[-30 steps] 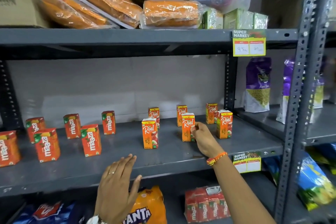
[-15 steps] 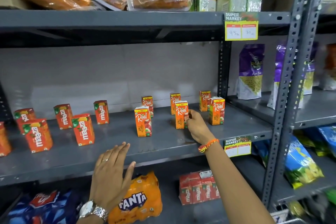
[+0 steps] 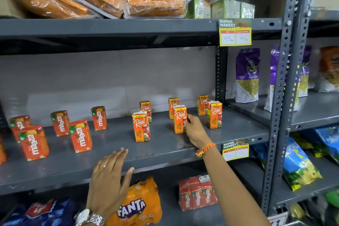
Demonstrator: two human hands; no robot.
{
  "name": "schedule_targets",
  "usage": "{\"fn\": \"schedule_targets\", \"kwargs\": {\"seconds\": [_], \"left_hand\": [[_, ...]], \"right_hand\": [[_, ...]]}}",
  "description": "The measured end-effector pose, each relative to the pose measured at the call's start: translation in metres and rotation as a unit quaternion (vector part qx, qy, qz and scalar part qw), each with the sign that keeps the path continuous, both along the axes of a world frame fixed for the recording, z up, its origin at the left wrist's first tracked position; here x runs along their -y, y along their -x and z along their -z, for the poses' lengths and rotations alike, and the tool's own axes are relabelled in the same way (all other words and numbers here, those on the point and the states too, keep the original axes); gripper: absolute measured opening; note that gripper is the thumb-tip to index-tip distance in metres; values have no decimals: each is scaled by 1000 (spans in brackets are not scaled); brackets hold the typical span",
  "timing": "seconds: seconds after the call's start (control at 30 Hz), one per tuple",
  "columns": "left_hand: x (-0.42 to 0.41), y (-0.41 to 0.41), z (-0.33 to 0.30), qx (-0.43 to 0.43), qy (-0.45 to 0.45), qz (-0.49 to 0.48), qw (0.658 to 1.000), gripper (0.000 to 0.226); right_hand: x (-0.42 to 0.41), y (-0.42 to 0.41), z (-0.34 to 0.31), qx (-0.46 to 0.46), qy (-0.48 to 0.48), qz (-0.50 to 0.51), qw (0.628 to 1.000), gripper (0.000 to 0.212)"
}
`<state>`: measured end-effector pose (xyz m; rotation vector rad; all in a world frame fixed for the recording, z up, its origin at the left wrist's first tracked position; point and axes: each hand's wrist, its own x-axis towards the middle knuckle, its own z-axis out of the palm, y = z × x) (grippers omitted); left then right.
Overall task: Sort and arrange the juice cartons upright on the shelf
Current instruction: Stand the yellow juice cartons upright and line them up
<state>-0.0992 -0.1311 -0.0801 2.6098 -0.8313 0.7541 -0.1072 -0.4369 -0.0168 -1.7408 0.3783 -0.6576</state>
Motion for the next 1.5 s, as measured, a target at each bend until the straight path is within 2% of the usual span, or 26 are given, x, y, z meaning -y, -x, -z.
{"fn": "schedule_targets", "kwargs": {"seconds": [0.23,0.3,0.37,0.43,0.5,0.53,0.63,0.73,0.8,0.9,1.03,1.13,1.2,1.27,1.33,1.43,1.5], "left_hand": [[0,3,0,-11,2,-2,1000,67],[0,4,-1,-9,-3,-4,1000,70],[-1,3,-2,-6,-4,-3,1000,72],[-1,2,-2,-5,-5,-2,1000,72],[0,1,-2,-3,-7,-5,1000,70],[0,1,-2,-3,-7,-5,1000,68],[1,1,-3,-1,-12,-12,1000,66],[2,-1,-2,3,-14,-25,1000,68],[4,-2,-1,13,-16,-27,999,69],[6,-3,-1,17,-19,-29,999,69],[6,-2,-1,9,-16,-26,1000,67],[5,1,-2,4,-14,-20,1000,66],[5,1,-2,3,-10,-20,1000,66],[5,1,-2,1,-8,-21,1000,66],[6,0,-2,7,-2,-19,1000,66],[5,1,-1,9,-5,-13,1000,69],[4,1,-1,8,-8,-9,1000,71]], "right_hand": [[1,2,0,-11,-29,-6,1000,40],[0,8,0,24,-50,10,998,47],[0,20,-2,113,-55,90,988,49],[2,35,-6,179,-5,247,952,50],[13,43,-10,174,47,368,912,63],[20,42,-12,142,63,392,907,73],[40,36,-19,-10,75,363,929,91],[55,33,-17,-82,88,310,943,76],[60,33,-15,-79,84,289,950,62],[64,33,-14,-69,85,289,951,58],[66,32,-11,-69,90,284,952,61],[62,35,-10,-58,101,297,948,78],[47,43,-10,5,143,338,930,90],[21,52,-8,112,188,359,907,83],[-7,54,-8,157,193,301,921,73],[-31,43,-9,75,154,173,970,84],[-37,33,-8,-9,192,143,971,86]]}}
